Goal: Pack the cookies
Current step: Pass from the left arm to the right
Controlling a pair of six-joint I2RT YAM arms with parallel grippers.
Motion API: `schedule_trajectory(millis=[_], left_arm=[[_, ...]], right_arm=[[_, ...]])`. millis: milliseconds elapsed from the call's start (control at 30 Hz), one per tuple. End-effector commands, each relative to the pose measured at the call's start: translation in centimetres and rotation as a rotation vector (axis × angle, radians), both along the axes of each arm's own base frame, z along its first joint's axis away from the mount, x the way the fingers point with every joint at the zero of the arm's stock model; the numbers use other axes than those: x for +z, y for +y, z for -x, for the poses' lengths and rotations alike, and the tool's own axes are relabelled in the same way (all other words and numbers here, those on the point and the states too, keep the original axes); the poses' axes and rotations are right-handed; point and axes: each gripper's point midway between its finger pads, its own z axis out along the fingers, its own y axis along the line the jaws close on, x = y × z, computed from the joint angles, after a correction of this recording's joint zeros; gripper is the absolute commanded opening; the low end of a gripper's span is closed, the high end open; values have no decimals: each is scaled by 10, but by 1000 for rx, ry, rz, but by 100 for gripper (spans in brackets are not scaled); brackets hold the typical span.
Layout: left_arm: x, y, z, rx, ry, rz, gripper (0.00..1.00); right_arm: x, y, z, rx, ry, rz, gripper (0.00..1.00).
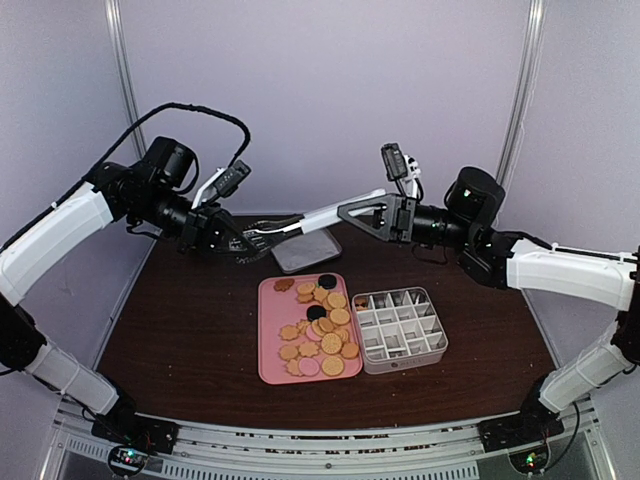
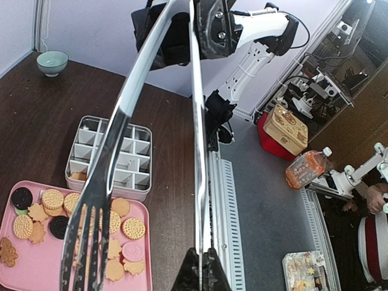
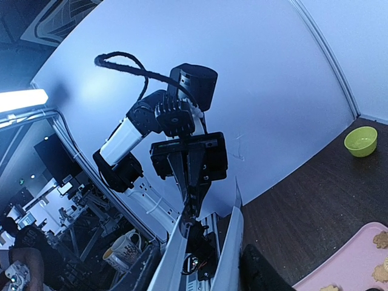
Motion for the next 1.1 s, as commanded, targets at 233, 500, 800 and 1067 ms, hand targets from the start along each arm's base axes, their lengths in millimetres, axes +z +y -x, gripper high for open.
schedule_trajectory(millis=[233,500,800,1067], left_arm=[[-4,-1,-11,5,-73,-36,0],[-12,4,-24,54,-150,-102,31],[-30,38,-57,241,-283,-275,82],[-71,115,-103,499,-279,-486,87]], right_arm=[[10,-4,0,-34,-43,6,32],[-8,-6,-3,-101,-50,90,27],[-38,-11,-10,-204,-76,263,25],[-78,-9,-11,-314,-140,504,25]])
